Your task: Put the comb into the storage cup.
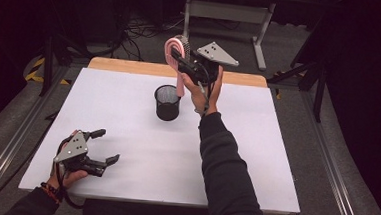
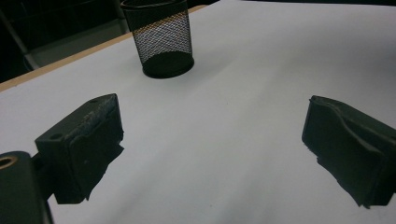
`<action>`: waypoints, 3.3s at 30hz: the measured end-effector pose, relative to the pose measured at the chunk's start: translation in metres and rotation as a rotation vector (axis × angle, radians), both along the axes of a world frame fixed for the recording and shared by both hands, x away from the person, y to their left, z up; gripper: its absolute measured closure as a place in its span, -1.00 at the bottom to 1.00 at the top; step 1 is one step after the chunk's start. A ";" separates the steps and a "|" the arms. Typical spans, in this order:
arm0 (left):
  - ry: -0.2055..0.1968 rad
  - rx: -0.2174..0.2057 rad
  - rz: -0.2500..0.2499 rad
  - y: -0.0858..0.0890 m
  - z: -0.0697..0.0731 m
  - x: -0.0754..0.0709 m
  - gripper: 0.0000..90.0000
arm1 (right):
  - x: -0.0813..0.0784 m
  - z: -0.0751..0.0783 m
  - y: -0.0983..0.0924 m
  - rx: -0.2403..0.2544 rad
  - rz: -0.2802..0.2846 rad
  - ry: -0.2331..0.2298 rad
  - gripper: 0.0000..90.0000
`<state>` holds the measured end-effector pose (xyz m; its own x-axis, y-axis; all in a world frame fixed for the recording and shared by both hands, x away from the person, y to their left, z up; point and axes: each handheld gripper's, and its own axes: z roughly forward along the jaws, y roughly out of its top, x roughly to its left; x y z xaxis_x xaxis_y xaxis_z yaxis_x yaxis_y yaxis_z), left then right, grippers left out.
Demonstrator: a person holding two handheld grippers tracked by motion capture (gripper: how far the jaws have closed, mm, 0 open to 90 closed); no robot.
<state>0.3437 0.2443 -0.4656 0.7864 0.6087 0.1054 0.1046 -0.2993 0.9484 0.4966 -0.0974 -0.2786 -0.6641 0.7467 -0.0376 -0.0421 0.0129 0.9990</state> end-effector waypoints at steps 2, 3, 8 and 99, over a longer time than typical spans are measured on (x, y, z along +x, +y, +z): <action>0.000 -0.005 0.001 0.001 0.000 0.000 -0.87 | 0.002 -0.001 0.002 0.001 0.001 0.003 0.40; 0.000 -0.006 -0.001 0.001 0.000 0.000 -0.87 | 0.003 -0.002 0.003 -0.002 0.000 0.003 0.40; 0.000 -0.009 -0.008 0.001 0.000 0.000 -0.88 | 0.007 -0.006 0.007 -0.003 0.001 0.014 0.40; 0.029 0.019 -0.012 -0.003 -0.003 0.001 -0.89 | 0.016 -0.086 0.014 -0.055 -0.048 0.187 -0.02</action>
